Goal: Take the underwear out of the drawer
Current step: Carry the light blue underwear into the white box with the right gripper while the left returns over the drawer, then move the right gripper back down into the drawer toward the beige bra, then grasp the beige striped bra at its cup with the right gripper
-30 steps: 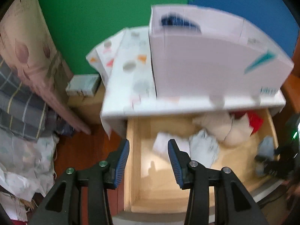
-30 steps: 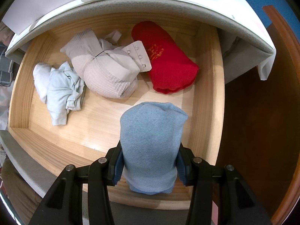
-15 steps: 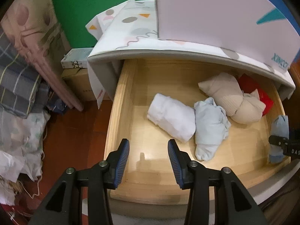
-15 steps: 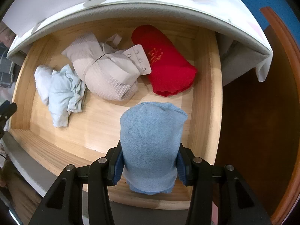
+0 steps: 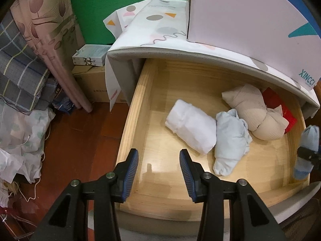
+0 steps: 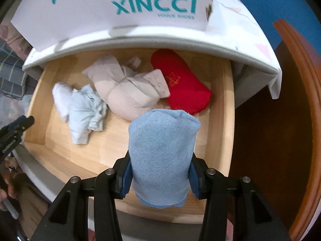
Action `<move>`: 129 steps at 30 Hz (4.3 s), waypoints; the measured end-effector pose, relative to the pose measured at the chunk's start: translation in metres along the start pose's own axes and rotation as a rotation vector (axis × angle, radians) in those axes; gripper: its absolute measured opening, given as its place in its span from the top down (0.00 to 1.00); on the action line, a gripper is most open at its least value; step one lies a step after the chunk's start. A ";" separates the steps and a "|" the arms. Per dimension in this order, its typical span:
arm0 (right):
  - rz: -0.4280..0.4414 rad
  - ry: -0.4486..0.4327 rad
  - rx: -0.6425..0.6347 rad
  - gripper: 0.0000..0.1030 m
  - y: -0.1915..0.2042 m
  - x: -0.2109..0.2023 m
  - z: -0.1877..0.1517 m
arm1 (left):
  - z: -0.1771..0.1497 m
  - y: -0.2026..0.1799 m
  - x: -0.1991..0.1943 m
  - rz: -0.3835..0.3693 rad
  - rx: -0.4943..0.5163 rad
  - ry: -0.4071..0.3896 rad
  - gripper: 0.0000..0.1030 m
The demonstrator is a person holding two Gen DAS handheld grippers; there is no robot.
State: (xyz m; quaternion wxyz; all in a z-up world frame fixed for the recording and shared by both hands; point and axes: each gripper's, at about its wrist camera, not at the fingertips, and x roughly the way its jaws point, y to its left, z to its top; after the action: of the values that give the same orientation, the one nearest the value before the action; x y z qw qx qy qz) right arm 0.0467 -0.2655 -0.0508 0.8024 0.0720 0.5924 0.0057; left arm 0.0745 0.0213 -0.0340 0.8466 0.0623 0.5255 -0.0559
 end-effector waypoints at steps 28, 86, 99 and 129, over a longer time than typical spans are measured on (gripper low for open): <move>-0.014 -0.380 -0.088 0.57 0.051 -0.200 0.149 | 0.000 0.008 -0.011 -0.002 -0.030 -0.049 0.58; 0.026 -0.180 -0.510 0.33 0.096 -0.040 0.041 | -0.002 0.025 -0.015 -0.025 -0.108 -0.073 0.58; -0.076 -0.167 -0.677 0.31 0.101 0.042 0.041 | -0.002 0.029 -0.012 -0.030 -0.126 -0.055 0.58; -0.211 -0.212 -0.940 0.26 0.118 0.083 0.010 | -0.004 0.030 -0.010 -0.026 -0.123 -0.042 0.58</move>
State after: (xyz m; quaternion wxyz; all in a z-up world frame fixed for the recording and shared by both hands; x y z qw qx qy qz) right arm 0.0898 -0.1419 -0.1130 0.8001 -0.3580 0.4448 0.1837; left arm 0.0710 0.0522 -0.0254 0.8590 0.0021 0.5107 -0.0358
